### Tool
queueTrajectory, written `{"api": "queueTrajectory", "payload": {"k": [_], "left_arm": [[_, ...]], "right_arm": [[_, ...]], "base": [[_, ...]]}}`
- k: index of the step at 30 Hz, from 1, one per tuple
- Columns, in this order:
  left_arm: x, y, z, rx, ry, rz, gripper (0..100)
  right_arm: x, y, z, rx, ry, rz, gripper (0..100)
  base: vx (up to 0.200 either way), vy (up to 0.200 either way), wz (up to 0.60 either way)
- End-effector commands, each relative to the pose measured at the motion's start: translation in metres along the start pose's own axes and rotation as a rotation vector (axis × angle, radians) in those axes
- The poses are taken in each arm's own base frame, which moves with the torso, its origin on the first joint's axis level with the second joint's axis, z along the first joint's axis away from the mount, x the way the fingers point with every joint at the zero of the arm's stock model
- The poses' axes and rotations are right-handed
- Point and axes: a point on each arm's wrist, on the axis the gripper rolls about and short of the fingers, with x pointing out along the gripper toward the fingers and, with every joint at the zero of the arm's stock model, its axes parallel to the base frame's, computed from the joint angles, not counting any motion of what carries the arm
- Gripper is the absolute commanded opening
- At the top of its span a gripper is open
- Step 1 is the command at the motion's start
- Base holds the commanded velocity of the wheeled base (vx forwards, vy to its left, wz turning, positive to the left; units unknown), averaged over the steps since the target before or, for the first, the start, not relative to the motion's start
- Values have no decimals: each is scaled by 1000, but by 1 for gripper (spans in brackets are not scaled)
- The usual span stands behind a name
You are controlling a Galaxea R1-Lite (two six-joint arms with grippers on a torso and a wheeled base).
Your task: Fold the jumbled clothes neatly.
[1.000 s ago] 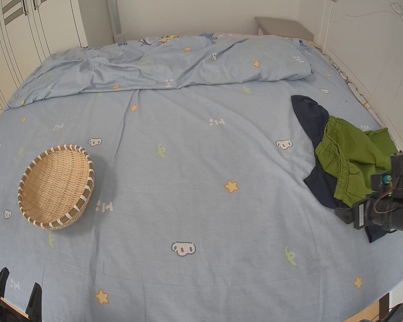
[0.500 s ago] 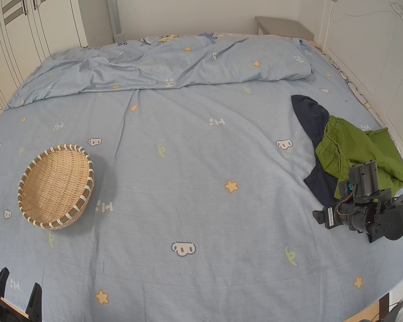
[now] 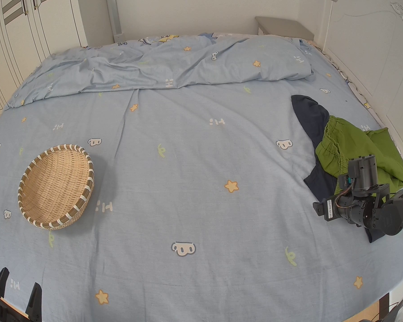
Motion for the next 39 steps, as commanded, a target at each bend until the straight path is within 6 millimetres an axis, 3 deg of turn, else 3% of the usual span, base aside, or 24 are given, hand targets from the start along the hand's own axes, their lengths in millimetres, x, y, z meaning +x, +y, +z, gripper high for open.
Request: {"api": "queueTrajectory", "payload": {"k": [1,10,25,37,38,39], "left_arm": [[0,0,-5,0,0,1,100],[0,0,-5,0,0,1,100],[0,0,-5,0,1,1,100],[0,0,-5,0,1,1,100],[0,0,-5,0,1,1,100],[0,0,-5,0,1,1,100]], "right_arm": [[0,-5,7,17,-21,-19,100],[9,-20,12,54,-24,-71,100],[42,-39,8,90,25,-140,100],[45,-49,14,120,-6,-171,100],[45,-49,14,118,-6,-171,0],[46,-49,14,117,-3,-171,0]], "base": [[0,0,0],[0,0,0],[0,0,0],[0,0,0],[0,0,0],[0,0,0]]}}
